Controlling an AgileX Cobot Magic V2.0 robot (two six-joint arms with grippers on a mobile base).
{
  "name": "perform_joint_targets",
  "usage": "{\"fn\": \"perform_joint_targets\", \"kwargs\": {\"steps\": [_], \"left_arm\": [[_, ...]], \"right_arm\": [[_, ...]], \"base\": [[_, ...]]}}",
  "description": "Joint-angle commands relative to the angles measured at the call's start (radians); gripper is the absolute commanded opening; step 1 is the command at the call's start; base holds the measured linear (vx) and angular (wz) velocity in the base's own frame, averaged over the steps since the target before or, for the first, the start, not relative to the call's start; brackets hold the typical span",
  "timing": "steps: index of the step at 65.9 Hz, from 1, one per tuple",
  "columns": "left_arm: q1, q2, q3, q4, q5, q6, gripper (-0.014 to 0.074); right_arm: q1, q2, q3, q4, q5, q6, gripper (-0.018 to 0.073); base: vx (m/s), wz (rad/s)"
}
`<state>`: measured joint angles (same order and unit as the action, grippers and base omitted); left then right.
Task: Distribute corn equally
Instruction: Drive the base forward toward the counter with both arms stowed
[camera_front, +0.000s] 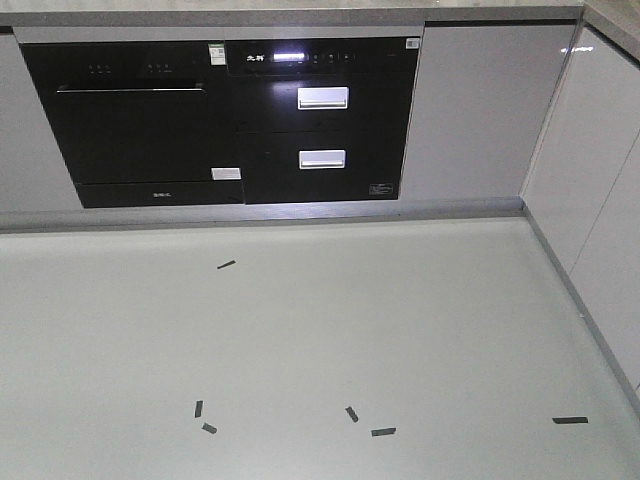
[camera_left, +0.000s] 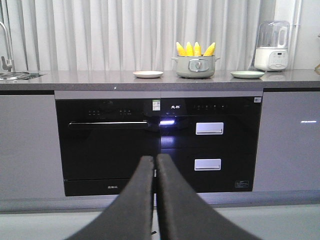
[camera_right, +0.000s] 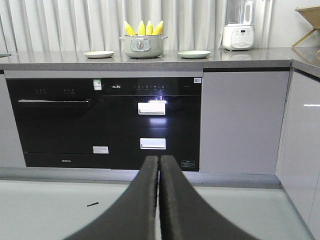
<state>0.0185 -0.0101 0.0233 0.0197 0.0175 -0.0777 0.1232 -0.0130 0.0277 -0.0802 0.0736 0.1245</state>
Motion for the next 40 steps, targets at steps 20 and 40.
{"fn": "perform_joint_targets", "kwargs": {"steps": [20, 40], "left_arm": [[0.002, -0.016, 0.014, -0.008, -0.076, -0.008, -0.0006], [0.002, -0.016, 0.014, -0.008, -0.076, -0.008, -0.0006]], "right_arm": [[-0.007, -0.001, 0.011, -0.009, -0.074, -0.002, -0.0001], [-0.007, -0.001, 0.011, -0.009, -0.074, -0.002, -0.0001]], "base": [[0.0, 0.0], [0.0, 0.0]]}}
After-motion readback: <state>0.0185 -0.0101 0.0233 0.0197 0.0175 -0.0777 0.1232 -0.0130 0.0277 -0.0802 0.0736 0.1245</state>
